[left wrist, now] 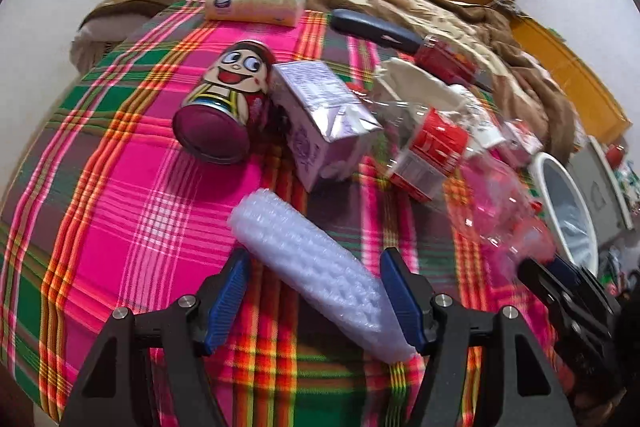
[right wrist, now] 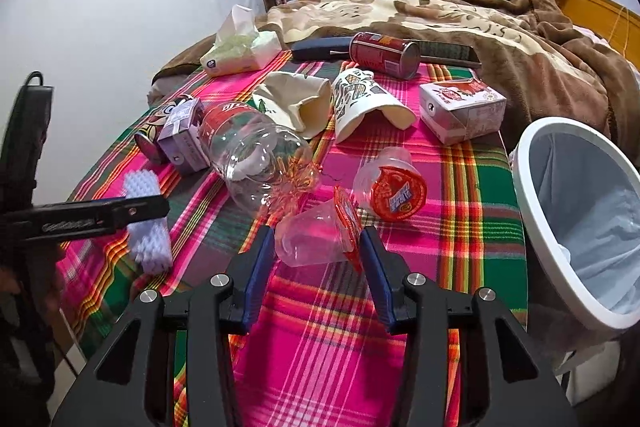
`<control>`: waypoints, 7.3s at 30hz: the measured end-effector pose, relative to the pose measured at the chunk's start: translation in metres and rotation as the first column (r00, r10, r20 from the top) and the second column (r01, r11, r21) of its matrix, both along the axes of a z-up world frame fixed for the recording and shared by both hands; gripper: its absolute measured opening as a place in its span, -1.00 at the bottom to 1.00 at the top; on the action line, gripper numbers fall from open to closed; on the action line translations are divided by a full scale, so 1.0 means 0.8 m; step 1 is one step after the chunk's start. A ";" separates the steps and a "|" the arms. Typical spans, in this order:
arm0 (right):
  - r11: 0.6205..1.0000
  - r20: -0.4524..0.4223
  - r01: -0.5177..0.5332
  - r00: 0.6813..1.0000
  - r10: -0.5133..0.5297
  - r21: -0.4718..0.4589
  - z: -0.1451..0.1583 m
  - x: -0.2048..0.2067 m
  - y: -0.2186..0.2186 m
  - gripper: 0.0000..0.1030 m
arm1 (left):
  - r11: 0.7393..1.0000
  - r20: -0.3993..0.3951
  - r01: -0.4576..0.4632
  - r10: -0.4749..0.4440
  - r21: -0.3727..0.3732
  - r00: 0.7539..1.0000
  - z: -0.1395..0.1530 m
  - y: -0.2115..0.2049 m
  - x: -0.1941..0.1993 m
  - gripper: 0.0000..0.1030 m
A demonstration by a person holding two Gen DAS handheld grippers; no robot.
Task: Collect trash
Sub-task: 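Grasp the second white foam nets with the left tool while the right tool grasps the clear red-labelled plastic cup, then carry the foam nets with left and clear cup with right over the bin, then open the right tool dropping the clear cup while the left tool drops the foam nets into the bin, then move both open tools back over the cloth, then reach the left tool to the red cartoon can while the right tool reaches the red-label water bottle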
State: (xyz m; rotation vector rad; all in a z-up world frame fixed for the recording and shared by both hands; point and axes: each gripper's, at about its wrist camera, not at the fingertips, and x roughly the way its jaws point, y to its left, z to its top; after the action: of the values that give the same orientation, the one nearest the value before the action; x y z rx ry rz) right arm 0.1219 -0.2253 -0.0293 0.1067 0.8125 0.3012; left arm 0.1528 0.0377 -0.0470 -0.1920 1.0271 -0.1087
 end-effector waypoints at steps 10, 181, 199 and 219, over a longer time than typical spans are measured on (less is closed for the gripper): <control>1.000 0.008 0.017 1.000 -0.017 0.017 0.001 -0.003 -0.011 -0.11 | 0.999 0.026 0.032 -0.032 0.030 0.999 -0.003 -0.045 0.002 0.29; 0.995 0.122 0.093 0.988 -0.095 0.019 0.053 0.008 -0.058 0.29 | 0.996 0.286 0.088 -0.082 -0.005 0.955 0.097 -0.051 -0.032 0.22; 0.990 0.043 -0.132 0.990 0.134 -0.040 0.043 0.060 0.040 0.29 | 0.999 0.225 -0.033 0.026 0.027 0.974 0.067 0.050 0.003 0.29; 0.967 -0.096 -0.247 0.966 0.241 -0.064 0.024 0.082 0.081 0.31 | 0.998 0.154 -0.012 0.003 0.060 0.988 0.039 0.076 0.073 0.29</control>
State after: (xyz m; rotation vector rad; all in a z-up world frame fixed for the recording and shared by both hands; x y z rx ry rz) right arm 0.1878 -0.1605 -0.0098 -0.0523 0.9251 0.5011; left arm 0.2113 0.0988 -0.0156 -0.1299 0.8750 -0.0841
